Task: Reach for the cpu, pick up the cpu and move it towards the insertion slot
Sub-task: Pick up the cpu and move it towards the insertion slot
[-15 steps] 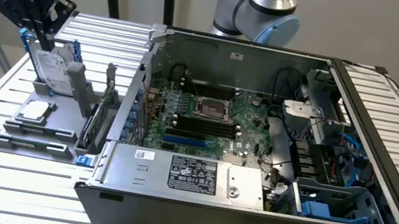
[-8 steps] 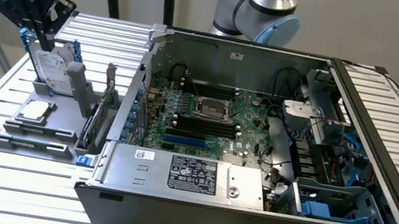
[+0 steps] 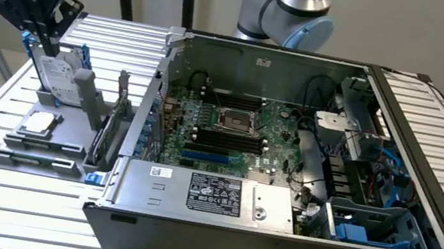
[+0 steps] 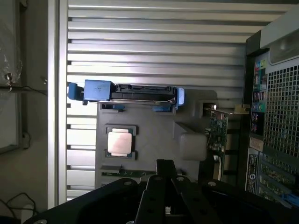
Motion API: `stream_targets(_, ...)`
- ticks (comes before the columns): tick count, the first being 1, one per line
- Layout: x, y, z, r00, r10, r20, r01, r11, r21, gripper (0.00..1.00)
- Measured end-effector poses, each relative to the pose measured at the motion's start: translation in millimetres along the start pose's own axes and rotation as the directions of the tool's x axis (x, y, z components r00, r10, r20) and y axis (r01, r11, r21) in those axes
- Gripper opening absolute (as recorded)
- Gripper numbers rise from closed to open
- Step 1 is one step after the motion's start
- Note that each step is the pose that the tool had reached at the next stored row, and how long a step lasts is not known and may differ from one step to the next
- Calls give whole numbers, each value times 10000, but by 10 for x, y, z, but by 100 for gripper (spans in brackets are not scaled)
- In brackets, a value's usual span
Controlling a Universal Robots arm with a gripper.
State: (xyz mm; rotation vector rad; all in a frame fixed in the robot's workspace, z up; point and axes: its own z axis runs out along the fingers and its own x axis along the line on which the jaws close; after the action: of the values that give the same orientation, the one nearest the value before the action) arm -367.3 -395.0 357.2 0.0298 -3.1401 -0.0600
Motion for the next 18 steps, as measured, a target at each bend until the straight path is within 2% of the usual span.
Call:
stream_targets(14,621,11,3,10000,-1,-1,1,10000,0,11)
stream_targets(18,669,12,3,10000,-3,-1,3,10000,1,11)
